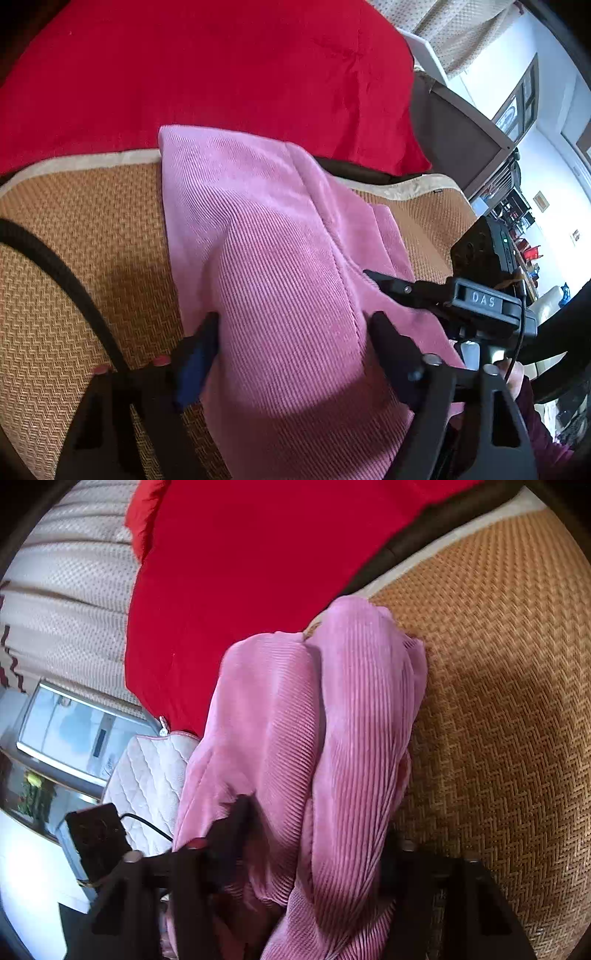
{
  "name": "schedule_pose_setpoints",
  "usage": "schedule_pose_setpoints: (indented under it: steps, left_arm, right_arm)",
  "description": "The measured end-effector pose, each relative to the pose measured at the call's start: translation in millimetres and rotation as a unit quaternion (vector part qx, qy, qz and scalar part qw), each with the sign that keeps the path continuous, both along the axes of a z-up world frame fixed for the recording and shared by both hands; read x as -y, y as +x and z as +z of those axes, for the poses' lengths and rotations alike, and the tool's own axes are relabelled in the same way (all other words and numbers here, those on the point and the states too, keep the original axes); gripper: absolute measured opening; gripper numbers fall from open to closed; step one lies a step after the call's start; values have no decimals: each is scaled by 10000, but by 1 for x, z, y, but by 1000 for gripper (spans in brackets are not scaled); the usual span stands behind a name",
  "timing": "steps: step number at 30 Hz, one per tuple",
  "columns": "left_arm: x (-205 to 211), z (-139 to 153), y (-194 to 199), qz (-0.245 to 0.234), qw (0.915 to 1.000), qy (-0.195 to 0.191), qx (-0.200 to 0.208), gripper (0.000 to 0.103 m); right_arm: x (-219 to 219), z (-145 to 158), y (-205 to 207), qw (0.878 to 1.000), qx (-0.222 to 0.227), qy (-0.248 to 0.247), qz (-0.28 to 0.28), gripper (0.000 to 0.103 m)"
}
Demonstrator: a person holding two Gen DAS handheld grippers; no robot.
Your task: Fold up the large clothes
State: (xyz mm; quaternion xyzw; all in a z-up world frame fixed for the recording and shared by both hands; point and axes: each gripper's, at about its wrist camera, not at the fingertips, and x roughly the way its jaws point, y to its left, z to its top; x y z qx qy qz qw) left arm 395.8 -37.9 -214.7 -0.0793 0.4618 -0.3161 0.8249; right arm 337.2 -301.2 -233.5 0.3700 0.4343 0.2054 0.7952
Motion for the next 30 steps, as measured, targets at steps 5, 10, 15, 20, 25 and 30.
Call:
schedule_pose_setpoints:
  steps: [5, 10, 15, 20, 25, 30]
  left_arm:
    - [-5, 18, -7, 23, 9995, 0, 313, 62]
    - [-12, 44, -16, 169, 9971, 34, 737, 58]
    - [-39, 67, -31, 392, 9922, 107, 1179, 58]
    - [-52, 41, -20, 705, 9913, 693, 868, 58]
    - [-50, 4, -6, 912, 9827, 1504, 583, 63]
    - [-47, 17, -19, 1016, 9766, 1681, 879, 66]
  right_arm:
    - [-11, 17, -5, 9995, 302, -8, 28, 47]
    - [-22, 34, -12, 9974, 676, 227, 131, 45]
    - [-42, 45, -14, 9937, 966, 475, 322, 45]
    - [-60, 22, -3, 9976, 483, 386, 312, 44]
    - [-66, 10, 2, 9998, 55, -53, 168, 55]
    - [-50, 34, -18, 9984, 330, -458, -92, 57]
